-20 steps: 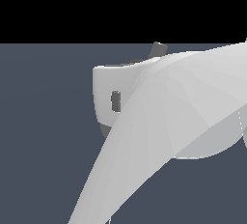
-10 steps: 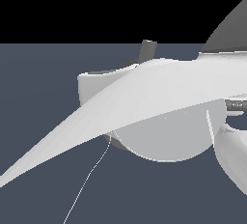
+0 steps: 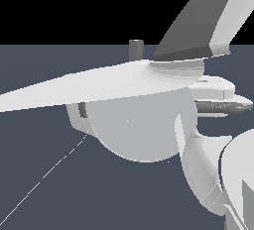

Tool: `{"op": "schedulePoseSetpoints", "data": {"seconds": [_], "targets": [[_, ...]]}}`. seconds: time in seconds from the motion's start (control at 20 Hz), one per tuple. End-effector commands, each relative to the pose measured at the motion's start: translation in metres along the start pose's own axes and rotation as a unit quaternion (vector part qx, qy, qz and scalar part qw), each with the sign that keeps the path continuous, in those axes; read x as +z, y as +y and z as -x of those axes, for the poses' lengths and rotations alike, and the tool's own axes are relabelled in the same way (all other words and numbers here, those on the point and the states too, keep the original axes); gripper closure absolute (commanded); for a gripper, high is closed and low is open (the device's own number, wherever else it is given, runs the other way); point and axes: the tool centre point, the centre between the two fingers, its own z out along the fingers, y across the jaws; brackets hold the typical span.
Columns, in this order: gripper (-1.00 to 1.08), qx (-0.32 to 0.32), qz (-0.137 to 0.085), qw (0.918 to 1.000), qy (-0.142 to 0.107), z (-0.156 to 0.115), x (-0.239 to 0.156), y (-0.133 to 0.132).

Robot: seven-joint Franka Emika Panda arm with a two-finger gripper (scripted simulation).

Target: Turn on the faucet by rotating a designated handle.

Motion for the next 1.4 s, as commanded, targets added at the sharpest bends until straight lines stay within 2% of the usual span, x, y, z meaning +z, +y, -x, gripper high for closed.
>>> {"op": "schedulePoseSetpoints", "data": {"seconds": [0.0, 0.15, 0.2, 0.25, 0.3, 1.35], "targets": [[1.08, 0.023, 0.036, 0.9978, -0.050, 0.058, -0.003, 0.039], [1.08, 0.023, 0.037, 0.9976, -0.054, 0.062, -0.004, 0.044], [1.08, 0.022, 0.064, 0.9976, -0.011, 0.020, -0.049, 0.022], [1.08, 0.022, 0.091, 0.9951, 0.031, -0.015, -0.033, 0.047], [1.08, 0.021, 0.096, 0.9944, 0.039, -0.021, -0.028, 0.054], [1.08, 0.023, 0.068, 0.9974, -0.007, 0.011, -0.017, 0.081]]}}
